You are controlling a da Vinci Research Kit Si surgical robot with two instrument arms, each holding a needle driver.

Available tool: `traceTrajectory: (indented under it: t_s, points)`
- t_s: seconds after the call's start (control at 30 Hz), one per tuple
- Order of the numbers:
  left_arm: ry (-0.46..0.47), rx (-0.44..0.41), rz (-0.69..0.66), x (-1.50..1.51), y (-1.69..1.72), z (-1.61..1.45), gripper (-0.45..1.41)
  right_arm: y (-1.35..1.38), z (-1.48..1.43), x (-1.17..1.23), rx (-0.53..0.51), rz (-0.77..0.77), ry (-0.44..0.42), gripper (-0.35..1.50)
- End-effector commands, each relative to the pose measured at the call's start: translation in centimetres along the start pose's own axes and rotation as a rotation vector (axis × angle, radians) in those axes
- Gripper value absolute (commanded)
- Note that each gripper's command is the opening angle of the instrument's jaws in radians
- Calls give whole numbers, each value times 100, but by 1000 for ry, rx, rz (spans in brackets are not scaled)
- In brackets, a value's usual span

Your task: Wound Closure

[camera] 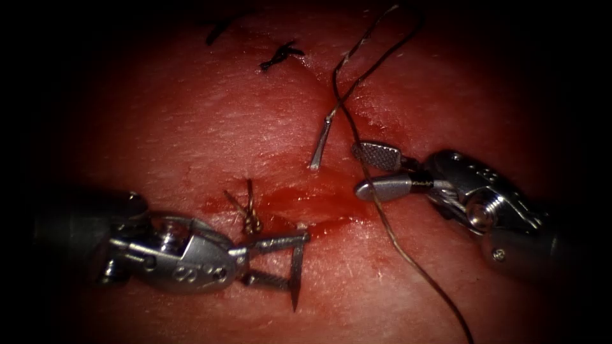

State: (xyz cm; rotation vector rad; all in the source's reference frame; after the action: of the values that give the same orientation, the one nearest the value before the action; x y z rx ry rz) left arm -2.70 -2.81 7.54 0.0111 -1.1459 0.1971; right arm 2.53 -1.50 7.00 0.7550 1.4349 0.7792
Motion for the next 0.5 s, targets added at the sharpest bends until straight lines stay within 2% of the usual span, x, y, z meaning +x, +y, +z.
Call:
traceTrajectory:
  t_s: [0.03, 0.13, 0.2, 0.3, 0.37, 0.4, 0.5]
  points:
    - [-5, 4, -8, 1, 1, 7, -15, 3, 6, -1, -3, 0, 5, 57]
    - [-11, 11, -39, 1, 1, 7, -45, 1, 2, -2, -9, 1, 18, 47]
    - [-24, 24, -75, 0, -1, 8, -45, 0, -2, -2, -13, 2, 27, 37]
    - [-35, 32, -105, -3, -3, 9, -45, -1, -6, -3, -14, 3, 35, 34]
    - [-74, 84, -234, -14, -11, 9, -45, -5, -15, -5, -17, 5, 45, 15]
    - [-91, 117, -296, -25, -17, 9, -45, -8, -20, -7, -11, 5, 46, 14]
    - [-104, 143, -367, -39, -20, 7, -45, -15, -25, -11, -4, 5, 43, 14]
